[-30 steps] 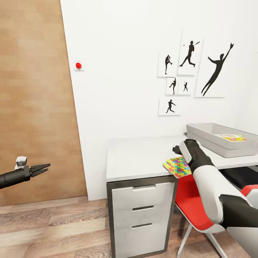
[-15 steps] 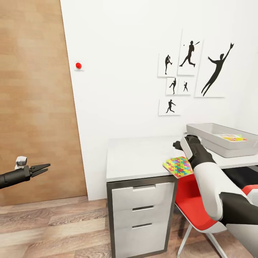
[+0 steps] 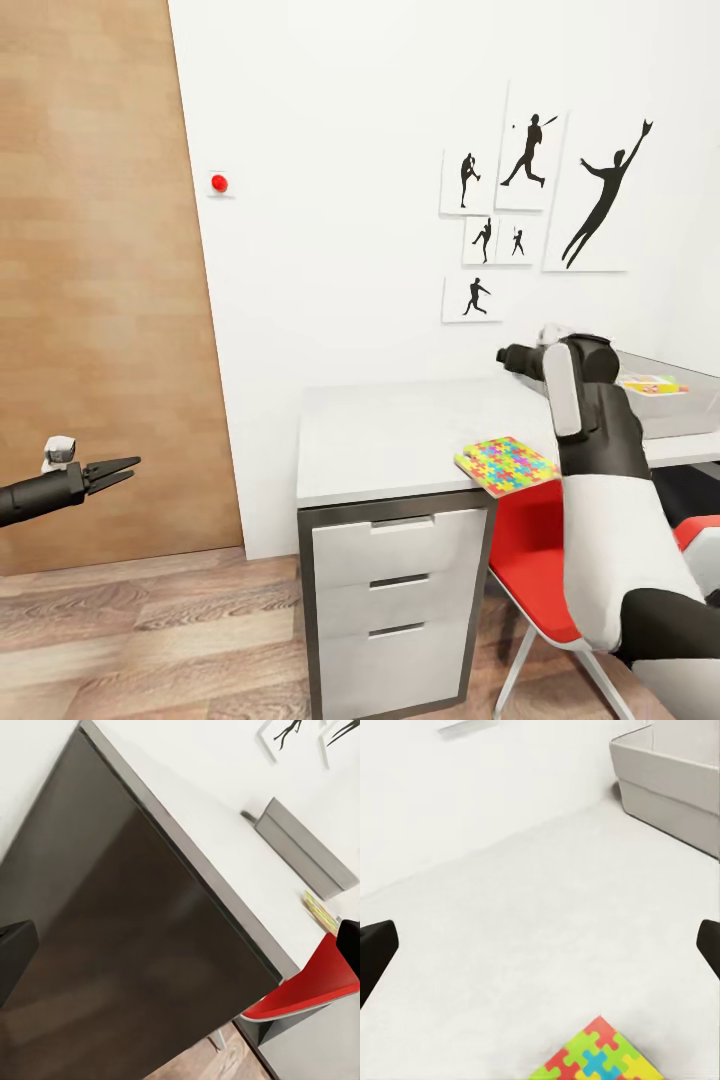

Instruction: Put all the toys in the child's room - the three board games (two on the bed and one on the table), the two jigsaw puzzles on the table, and the tennis ball on the table - inside the toy box on the table in the child's room.

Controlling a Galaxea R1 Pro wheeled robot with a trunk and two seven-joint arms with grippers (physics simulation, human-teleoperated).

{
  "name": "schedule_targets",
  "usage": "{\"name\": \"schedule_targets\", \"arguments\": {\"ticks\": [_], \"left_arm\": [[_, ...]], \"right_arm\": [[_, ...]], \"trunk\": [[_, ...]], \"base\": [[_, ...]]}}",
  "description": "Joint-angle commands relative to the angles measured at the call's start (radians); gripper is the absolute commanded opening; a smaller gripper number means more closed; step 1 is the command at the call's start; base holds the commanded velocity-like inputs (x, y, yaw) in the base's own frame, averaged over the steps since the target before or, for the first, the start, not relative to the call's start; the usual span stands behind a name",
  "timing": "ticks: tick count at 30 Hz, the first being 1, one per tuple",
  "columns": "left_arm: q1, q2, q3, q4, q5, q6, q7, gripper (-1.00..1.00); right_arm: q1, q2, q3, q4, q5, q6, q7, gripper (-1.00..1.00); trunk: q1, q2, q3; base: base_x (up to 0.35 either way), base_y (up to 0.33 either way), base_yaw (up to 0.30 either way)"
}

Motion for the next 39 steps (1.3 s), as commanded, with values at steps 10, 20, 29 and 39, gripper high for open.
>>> {"name": "schedule_targets", "arguments": {"ticks": [10,20,29,39], "left_arm": [[-0.001,-0.002,0.004,-0.001,-0.011,0.010,-0.008,1.00],[-0.001,-0.003,0.004,-0.001,-0.010,0.010,-0.008,1.00],[-0.001,-0.003,0.004,-0.001,-0.010,0.010,-0.008,1.00],[-0.001,-0.005,0.004,-0.001,-0.010,0.010,-0.008,1.00]], "right_arm": [[0.198,-0.136,0.003,-0.220,-0.461,0.002,-0.008,1.00],[0.484,-0.304,0.008,-0.307,-1.098,0.002,-0.003,1.00],[0.755,-0.307,0.032,-0.315,-1.251,0.002,0.122,1.00],[0.963,-0.269,0.100,-0.315,-1.246,0.002,0.226,1.00]], "trunk": [[0.000,-0.001,-0.001],[0.000,-0.001,-0.001],[0.000,-0.001,-0.001],[0.000,-0.001,-0.001]], "base": [[0.000,0.000,0.000],[-0.071,0.000,0.000],[-0.030,0.000,0.000],[-0.001,0.000,0.000]]}}
